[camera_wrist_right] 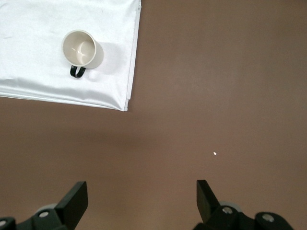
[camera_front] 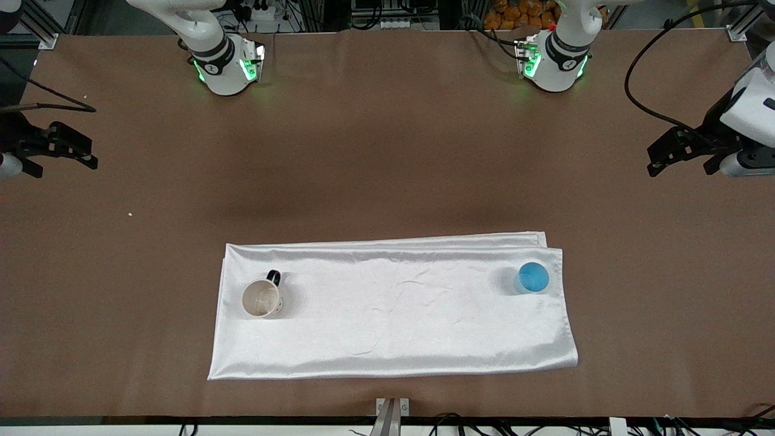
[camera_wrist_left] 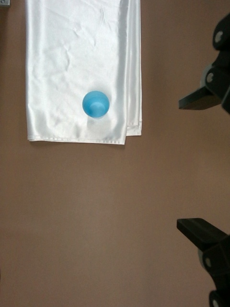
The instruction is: Place blue cup into white mug on table
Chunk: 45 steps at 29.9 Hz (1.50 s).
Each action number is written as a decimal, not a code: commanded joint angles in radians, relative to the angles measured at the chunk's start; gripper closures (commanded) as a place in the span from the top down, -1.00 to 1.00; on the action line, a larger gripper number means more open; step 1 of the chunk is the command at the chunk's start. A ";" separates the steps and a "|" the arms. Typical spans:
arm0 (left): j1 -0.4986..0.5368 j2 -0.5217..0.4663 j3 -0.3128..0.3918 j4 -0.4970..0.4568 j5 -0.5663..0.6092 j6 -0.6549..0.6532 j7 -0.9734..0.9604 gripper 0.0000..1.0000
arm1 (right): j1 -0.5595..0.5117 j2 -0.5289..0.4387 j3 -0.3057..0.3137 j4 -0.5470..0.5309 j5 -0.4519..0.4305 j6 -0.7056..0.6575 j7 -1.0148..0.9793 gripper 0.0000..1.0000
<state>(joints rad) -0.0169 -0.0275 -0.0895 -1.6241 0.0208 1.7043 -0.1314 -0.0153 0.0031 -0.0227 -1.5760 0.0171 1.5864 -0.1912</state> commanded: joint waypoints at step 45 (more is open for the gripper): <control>-0.077 0.454 -0.023 -0.005 -0.012 0.391 0.007 1.00 | 0.156 0.373 0.006 0.022 0.185 0.309 0.052 1.00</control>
<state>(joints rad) -0.0693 0.3621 -0.1157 -1.6459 0.0124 2.0324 -0.1313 0.1122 0.2836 -0.0147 -1.5900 0.1609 1.8288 -0.1614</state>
